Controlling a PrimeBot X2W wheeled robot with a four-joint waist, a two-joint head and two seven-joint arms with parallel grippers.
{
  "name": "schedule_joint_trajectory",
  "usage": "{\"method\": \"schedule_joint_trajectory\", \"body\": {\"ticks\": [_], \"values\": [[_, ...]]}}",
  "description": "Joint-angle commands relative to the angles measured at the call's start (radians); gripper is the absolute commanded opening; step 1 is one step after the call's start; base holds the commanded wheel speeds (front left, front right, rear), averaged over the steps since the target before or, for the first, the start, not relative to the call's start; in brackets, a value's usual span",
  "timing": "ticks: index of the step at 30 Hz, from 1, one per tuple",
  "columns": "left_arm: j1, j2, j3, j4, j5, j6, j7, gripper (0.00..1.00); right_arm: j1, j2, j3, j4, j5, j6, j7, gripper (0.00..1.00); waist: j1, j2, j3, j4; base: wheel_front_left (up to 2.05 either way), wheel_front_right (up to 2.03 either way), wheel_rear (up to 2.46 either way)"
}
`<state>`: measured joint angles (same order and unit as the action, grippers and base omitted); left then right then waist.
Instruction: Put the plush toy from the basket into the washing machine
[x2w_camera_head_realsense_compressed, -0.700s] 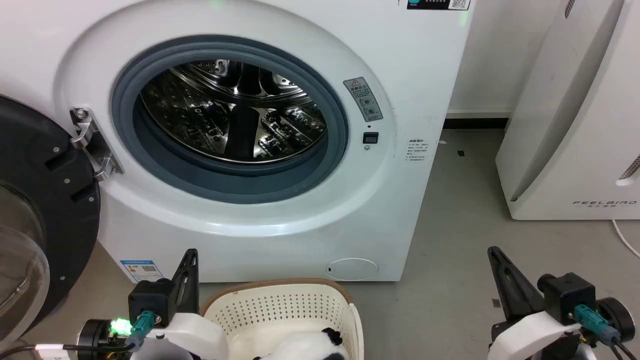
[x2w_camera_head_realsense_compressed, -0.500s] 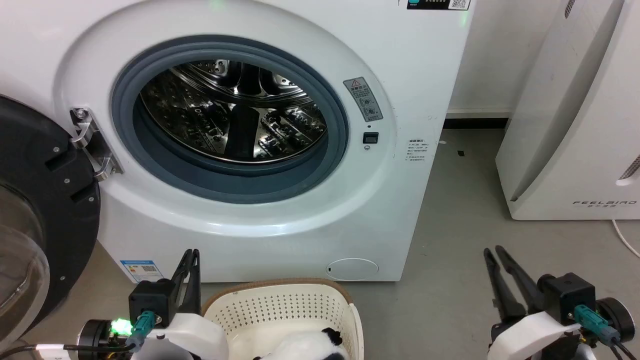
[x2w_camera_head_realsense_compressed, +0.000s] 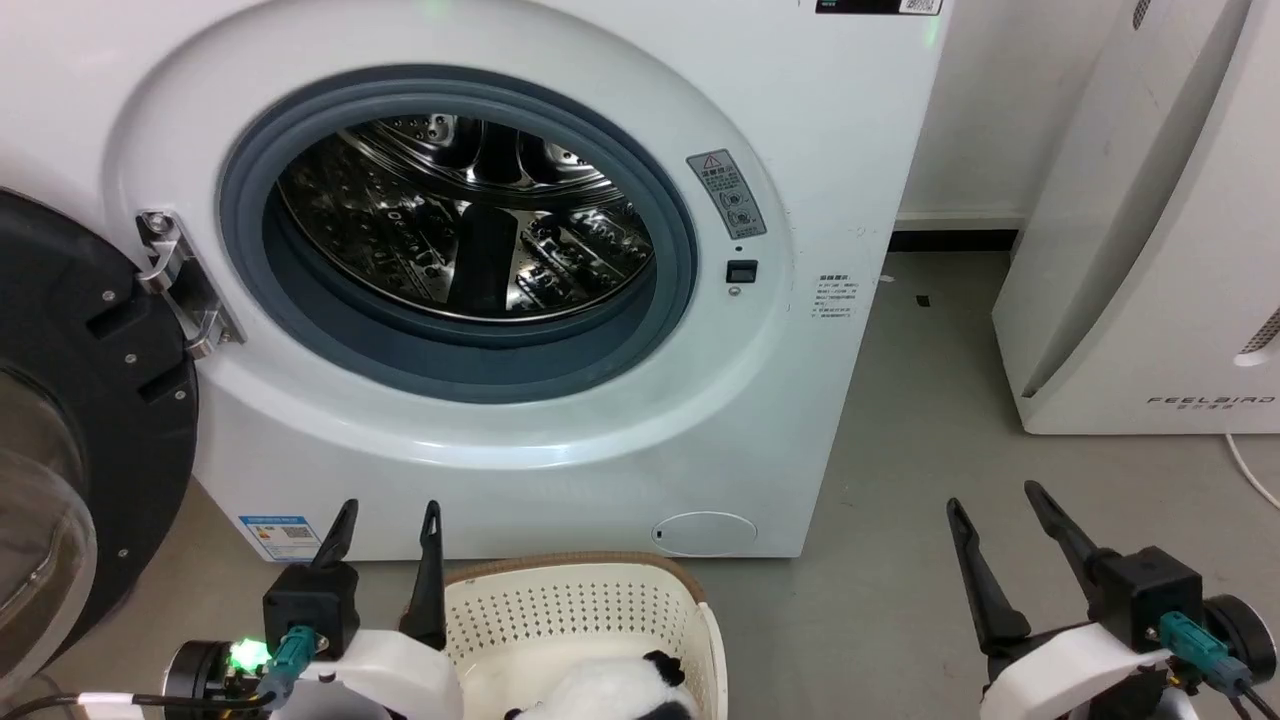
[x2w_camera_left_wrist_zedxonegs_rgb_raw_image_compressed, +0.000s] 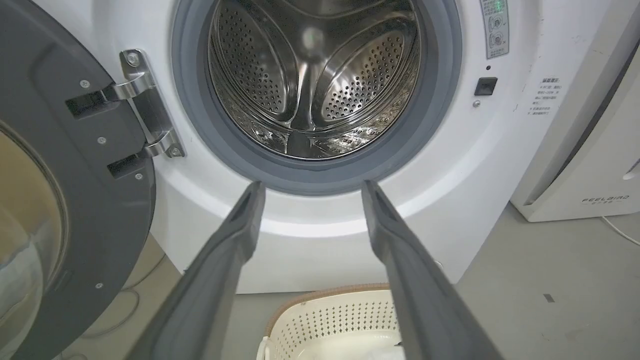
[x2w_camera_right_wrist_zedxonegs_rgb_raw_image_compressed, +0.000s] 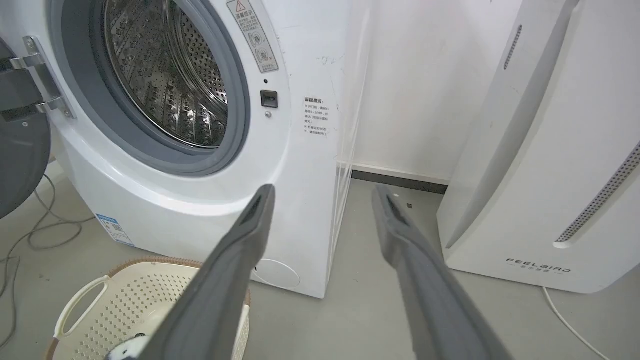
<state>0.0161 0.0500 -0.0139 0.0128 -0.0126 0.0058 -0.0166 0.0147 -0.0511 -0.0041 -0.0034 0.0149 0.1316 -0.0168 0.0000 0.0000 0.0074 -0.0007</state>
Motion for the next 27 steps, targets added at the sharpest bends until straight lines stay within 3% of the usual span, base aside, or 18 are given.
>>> {"method": "schedule_joint_trajectory", "body": {"ticks": [1, 27], "values": [[0.001, 0.0, -0.003, 0.009, -0.01, 0.003, -0.012, 1.0, 0.002, 0.0, -0.006, -0.003, 0.003, 0.0, -0.013, 1.0, 0.0, 0.0, 0.003, 0.0, 0.0, 0.0, 0.0], [-0.064, 0.0, -0.035, 0.153, -0.044, -0.02, -0.064, 1.0, -0.016, 0.0, -0.025, -0.018, 0.016, 0.0, -0.065, 1.0, 0.0, 0.0, 0.088, -0.016, 0.0, 0.0, 0.0]]}}
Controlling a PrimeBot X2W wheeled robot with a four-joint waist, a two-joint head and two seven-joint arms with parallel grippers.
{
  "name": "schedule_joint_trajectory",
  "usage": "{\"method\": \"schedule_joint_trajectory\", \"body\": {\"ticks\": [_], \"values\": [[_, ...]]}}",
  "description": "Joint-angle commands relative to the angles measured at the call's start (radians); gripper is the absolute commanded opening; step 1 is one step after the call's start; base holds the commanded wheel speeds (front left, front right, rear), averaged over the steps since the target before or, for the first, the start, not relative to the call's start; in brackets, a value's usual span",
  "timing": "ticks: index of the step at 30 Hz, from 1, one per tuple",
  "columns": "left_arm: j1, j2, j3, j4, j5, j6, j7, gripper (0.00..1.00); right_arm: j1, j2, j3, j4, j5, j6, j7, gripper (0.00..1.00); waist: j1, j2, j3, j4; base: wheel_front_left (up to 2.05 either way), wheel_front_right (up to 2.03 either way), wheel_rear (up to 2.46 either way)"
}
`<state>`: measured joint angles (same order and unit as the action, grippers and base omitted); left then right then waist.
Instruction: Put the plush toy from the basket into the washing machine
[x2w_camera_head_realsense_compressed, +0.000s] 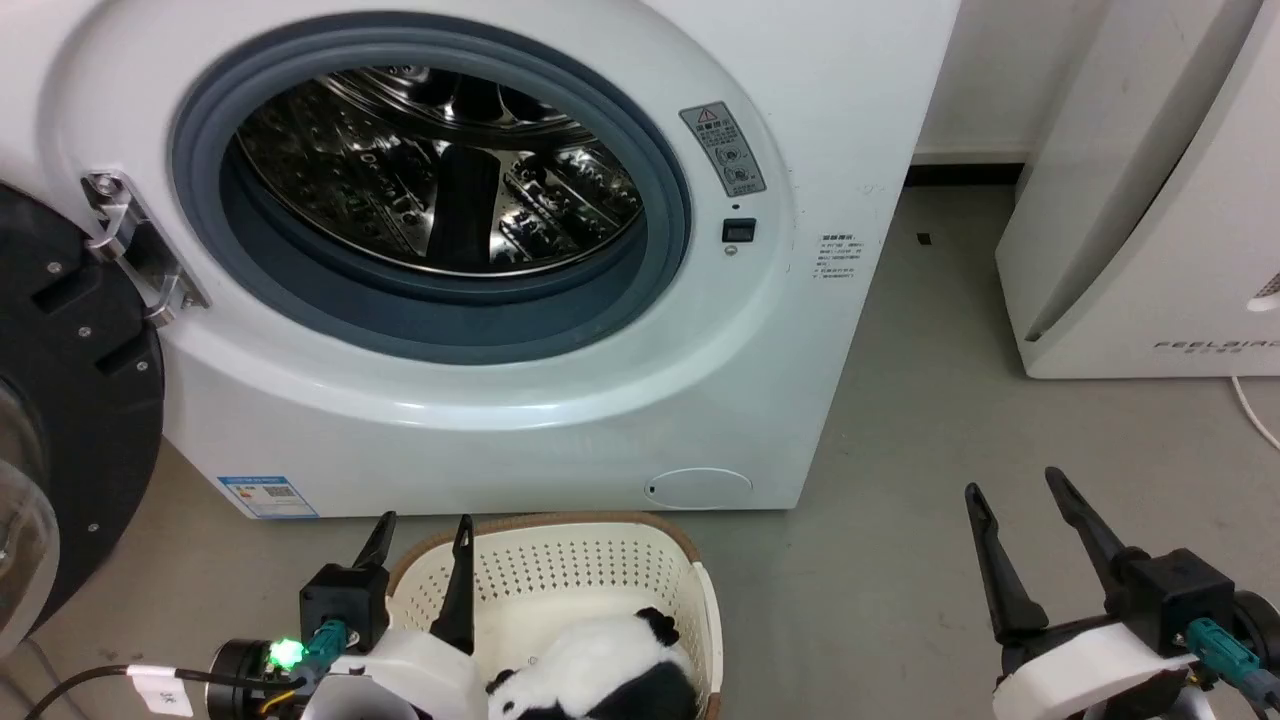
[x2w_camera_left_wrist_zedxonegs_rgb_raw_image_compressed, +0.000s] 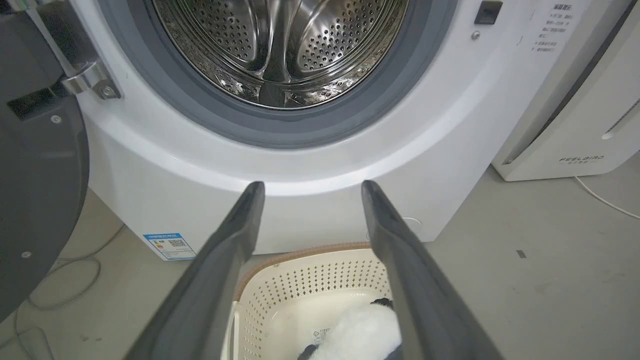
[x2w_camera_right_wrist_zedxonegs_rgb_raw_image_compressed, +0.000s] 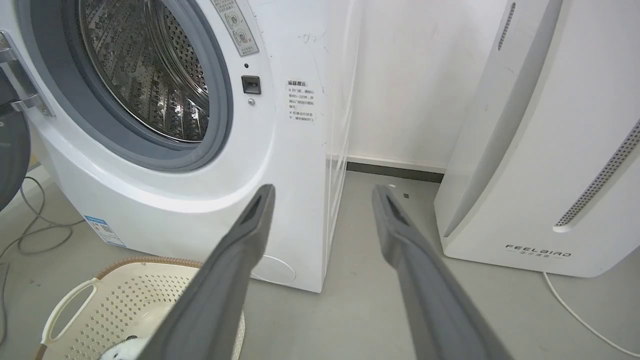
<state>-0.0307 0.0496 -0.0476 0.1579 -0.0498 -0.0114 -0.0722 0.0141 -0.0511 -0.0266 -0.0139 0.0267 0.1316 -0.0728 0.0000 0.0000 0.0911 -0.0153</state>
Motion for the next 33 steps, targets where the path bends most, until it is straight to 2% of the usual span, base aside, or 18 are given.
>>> {"method": "schedule_joint_trajectory", "body": {"ticks": [1, 17, 33], "values": [[-0.022, 0.0, -0.003, 0.018, -0.008, -0.004, -0.011, 1.0, -0.016, 0.0, -0.003, -0.009, 0.005, 0.0, -0.011, 1.0, 0.0, 0.0, 0.01, -0.002, 0.0, 0.0, 0.0], [-0.119, 0.012, -0.032, 0.199, -0.025, -0.028, -0.044, 1.0, -0.037, 0.0, -0.005, -0.042, 0.004, 0.0, -0.044, 1.0, 0.0, 0.0, 0.108, -0.027, 0.0, 0.0, 0.0], [-0.291, 0.045, -0.094, 0.48, -0.042, -0.058, -0.053, 1.0, -0.078, 0.001, -0.012, -0.071, 0.027, -0.001, -0.077, 1.0, 0.0, 0.0, 0.26, -0.07, 0.0, 0.0, 0.0]]}}
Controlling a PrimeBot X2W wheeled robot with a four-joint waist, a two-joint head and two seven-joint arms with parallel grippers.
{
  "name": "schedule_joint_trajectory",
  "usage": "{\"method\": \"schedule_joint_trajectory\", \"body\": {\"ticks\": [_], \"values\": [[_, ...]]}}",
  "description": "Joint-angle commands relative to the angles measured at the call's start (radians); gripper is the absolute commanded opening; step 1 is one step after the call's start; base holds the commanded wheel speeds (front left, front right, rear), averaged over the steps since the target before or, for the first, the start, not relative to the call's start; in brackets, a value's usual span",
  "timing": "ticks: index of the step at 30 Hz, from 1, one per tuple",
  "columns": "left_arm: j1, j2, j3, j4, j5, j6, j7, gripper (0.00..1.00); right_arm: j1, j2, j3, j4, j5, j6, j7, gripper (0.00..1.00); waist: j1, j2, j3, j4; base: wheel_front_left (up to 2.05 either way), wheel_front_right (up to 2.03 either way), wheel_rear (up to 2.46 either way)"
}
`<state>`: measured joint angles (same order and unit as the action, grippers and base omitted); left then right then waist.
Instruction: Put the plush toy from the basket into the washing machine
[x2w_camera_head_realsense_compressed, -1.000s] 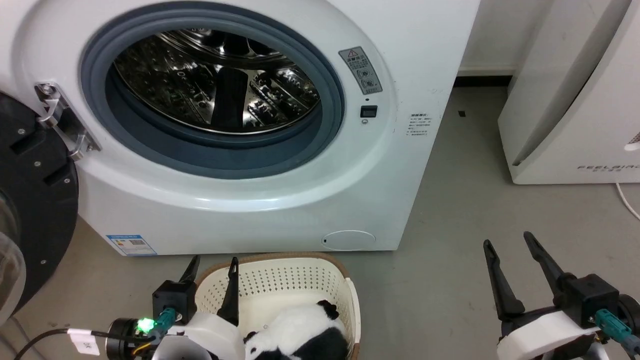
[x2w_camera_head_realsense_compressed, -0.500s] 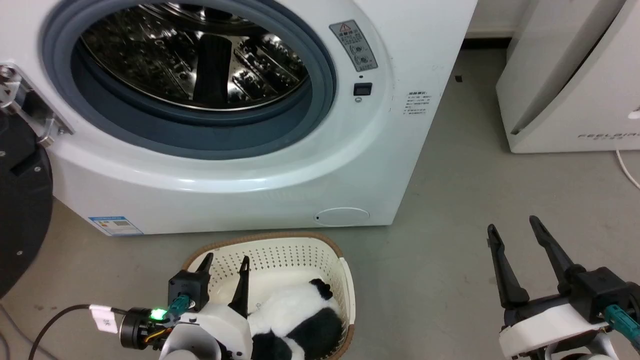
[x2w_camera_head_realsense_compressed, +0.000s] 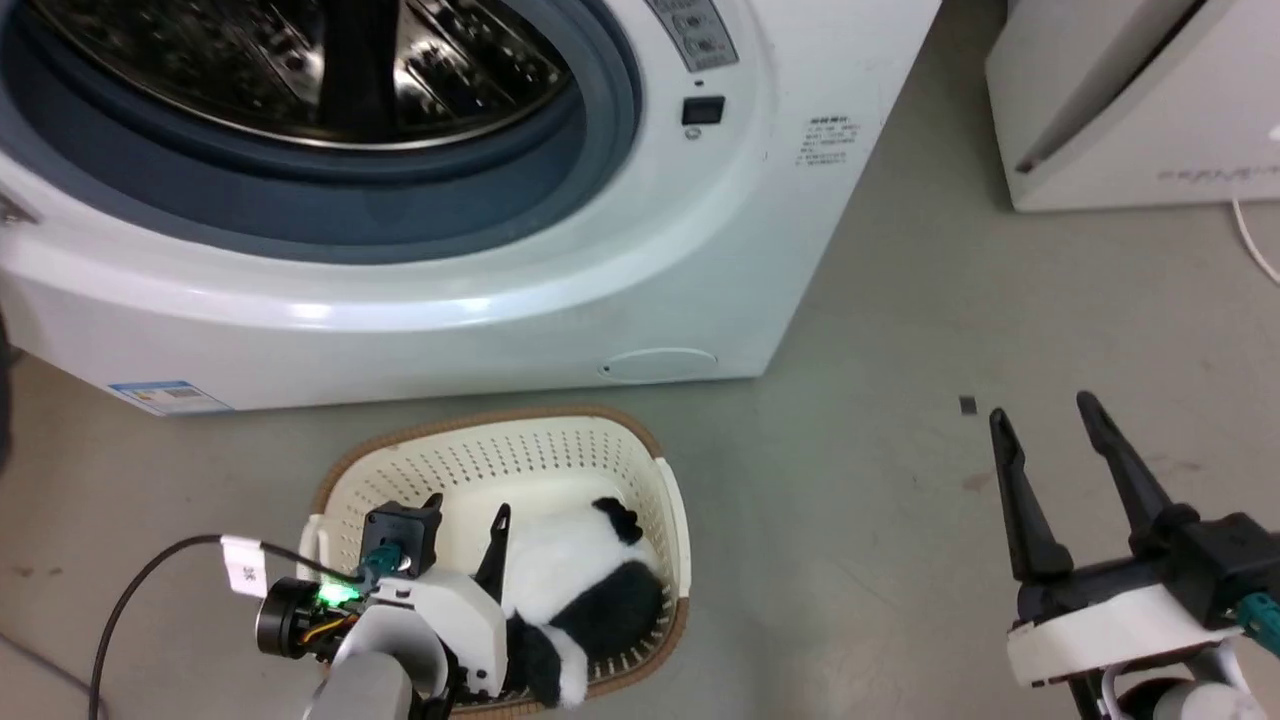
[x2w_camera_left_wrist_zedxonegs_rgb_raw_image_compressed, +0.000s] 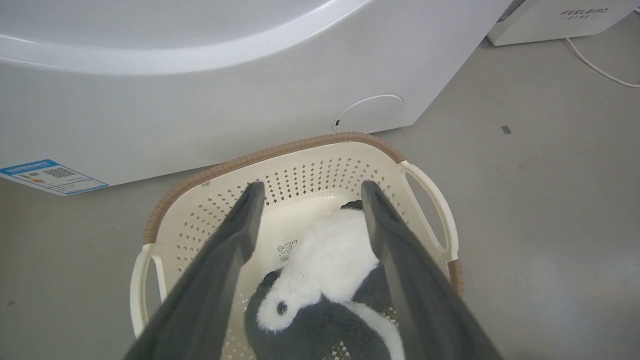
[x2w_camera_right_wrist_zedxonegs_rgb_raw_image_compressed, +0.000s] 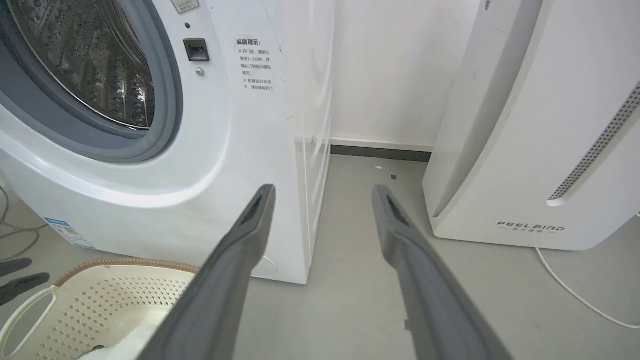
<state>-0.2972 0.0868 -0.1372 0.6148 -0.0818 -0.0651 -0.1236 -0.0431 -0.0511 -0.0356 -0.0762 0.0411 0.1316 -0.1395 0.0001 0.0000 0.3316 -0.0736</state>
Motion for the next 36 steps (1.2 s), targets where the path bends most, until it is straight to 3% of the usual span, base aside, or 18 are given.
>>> {"method": "schedule_joint_trajectory", "body": {"ticks": [1, 8, 27, 36], "values": [[-0.036, 0.011, -0.01, 0.042, -0.012, -0.006, 0.001, 1.0, -0.024, 0.001, -0.003, -0.01, 0.015, -0.001, -0.013, 1.0, -0.0001, 0.0, 0.029, -0.015, 0.0, 0.0, 0.0], [-0.132, 0.039, -0.084, 0.191, -0.024, -0.018, 0.056, 1.0, -0.043, 0.001, -0.004, -0.023, 0.039, -0.001, -0.032, 1.0, -0.0001, 0.0, 0.117, -0.05, 0.0, 0.0, 0.0], [-0.318, 0.133, -0.256, 0.41, -0.071, -0.039, 0.134, 1.0, -0.094, 0.001, 0.001, -0.047, 0.087, -0.001, -0.071, 1.0, -0.0001, 0.0, 0.303, -0.125, 0.0, 0.0, 0.0], [-0.41, 0.152, -0.358, 0.498, -0.115, -0.049, 0.152, 1.0, -0.122, 0.001, 0.003, -0.047, 0.126, -0.001, -0.09, 1.0, -0.0001, 0.0, 0.389, -0.154, 0.0, 0.0, 0.0]]}}
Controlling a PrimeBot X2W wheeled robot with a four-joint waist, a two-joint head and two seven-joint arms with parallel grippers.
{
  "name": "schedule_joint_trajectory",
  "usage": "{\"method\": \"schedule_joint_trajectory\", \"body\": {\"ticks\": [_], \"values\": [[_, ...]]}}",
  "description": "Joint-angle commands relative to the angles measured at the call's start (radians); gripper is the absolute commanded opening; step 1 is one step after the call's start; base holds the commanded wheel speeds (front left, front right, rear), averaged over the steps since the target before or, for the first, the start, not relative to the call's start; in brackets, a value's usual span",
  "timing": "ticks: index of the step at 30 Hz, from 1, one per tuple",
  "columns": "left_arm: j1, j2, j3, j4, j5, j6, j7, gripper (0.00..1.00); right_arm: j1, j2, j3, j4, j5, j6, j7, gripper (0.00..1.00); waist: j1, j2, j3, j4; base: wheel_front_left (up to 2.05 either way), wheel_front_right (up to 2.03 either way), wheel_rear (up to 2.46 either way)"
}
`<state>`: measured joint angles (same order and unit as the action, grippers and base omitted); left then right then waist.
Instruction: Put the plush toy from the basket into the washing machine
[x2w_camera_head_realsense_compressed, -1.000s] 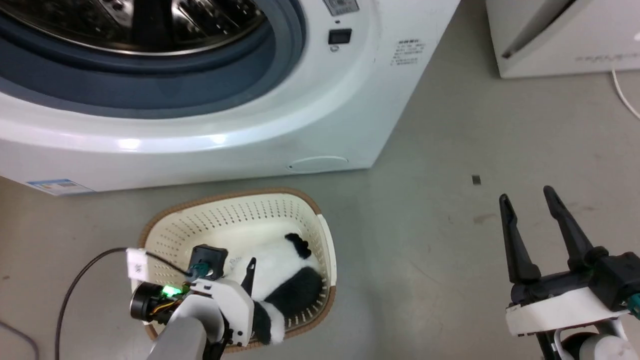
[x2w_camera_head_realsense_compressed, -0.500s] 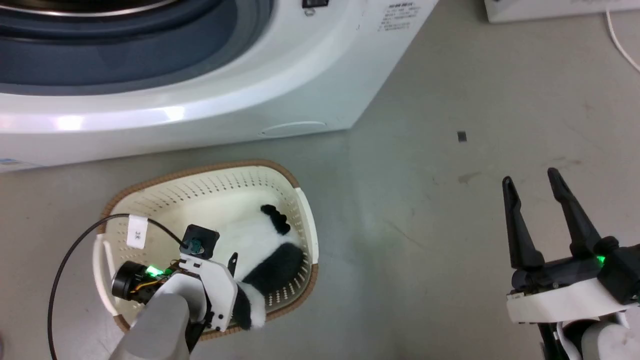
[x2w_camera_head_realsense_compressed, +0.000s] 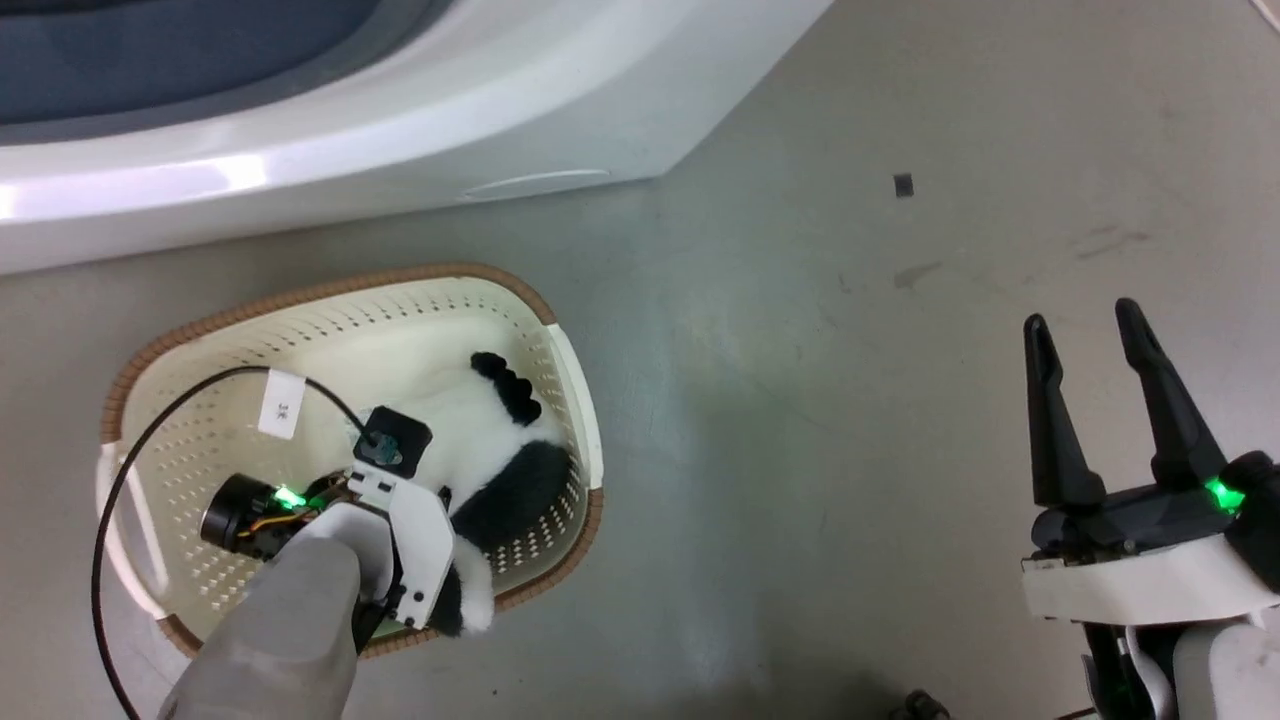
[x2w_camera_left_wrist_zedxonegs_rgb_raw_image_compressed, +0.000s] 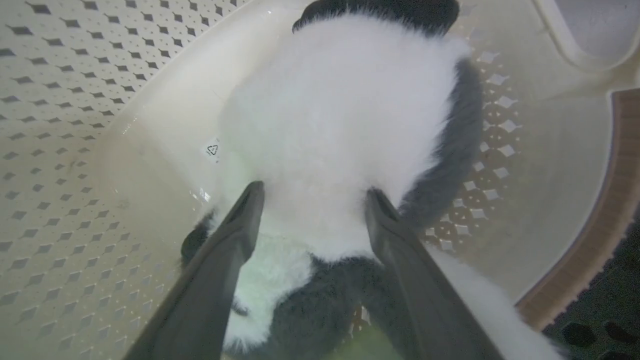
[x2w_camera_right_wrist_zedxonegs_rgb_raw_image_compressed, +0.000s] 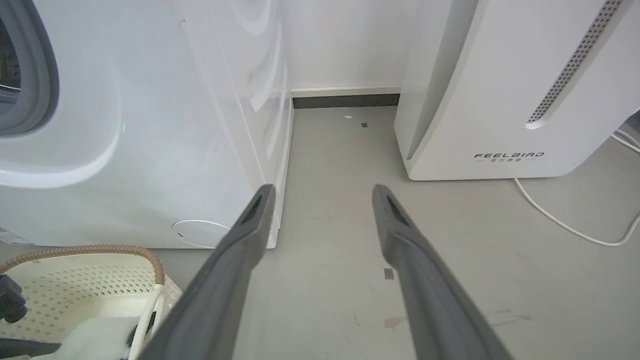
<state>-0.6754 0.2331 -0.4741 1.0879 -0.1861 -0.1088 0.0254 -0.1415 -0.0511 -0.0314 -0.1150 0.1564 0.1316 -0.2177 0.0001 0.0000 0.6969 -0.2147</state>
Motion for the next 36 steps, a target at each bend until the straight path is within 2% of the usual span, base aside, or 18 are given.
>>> {"method": "schedule_joint_trajectory", "body": {"ticks": [1, 12, 13, 14, 23, 29, 36], "values": [[-0.04, 0.009, -0.035, 0.033, -0.018, -0.006, 0.005, 1.0, -0.027, 0.001, 0.0, -0.01, 0.014, -0.001, -0.014, 1.0, -0.0001, 0.0, 0.033, -0.017, 0.0, 0.0, 0.0], [-0.141, 0.061, -0.164, 0.13, -0.104, -0.018, 0.003, 1.0, -0.057, 0.001, 0.005, -0.025, 0.051, -0.001, -0.036, 1.0, -0.0001, 0.0, 0.135, -0.054, 0.0, 0.0, 0.0], [-0.146, 0.062, -0.176, 0.141, -0.114, -0.019, 0.006, 0.96, -0.06, 0.001, 0.006, -0.025, 0.053, -0.001, -0.039, 1.0, -0.0001, 0.0, 0.142, -0.057, 0.0, 0.0, 0.0], [-0.149, 0.061, -0.187, 0.15, -0.126, -0.02, 0.007, 0.01, -0.062, 0.001, 0.006, -0.025, 0.055, -0.001, -0.041, 1.0, -0.0001, 0.0, 0.148, -0.06, 0.0, 0.0, 0.0], [-0.116, 0.06, -0.235, 0.148, -0.218, -0.022, -0.007, 0.0, -0.07, 0.001, 0.006, -0.01, 0.048, -0.001, -0.044, 1.0, -0.0001, 0.0, 0.11, -0.06, 0.0, 0.0, 0.0], [-0.066, 0.055, -0.254, 0.132, -0.274, -0.022, -0.071, 0.0, -0.057, 0.001, 0.001, 0.006, 0.042, -0.001, -0.044, 1.0, -0.0001, 0.0, 0.028, -0.052, 0.0, 0.0, 0.0], [0.006, 0.021, -0.26, 0.127, -0.33, -0.022, -0.169, 0.0, -0.025, 0.001, 0.002, 0.036, 0.02, -0.001, -0.044, 1.0, -0.0001, 0.0, -0.116, -0.021, 0.0, 0.0, 0.0]]}}
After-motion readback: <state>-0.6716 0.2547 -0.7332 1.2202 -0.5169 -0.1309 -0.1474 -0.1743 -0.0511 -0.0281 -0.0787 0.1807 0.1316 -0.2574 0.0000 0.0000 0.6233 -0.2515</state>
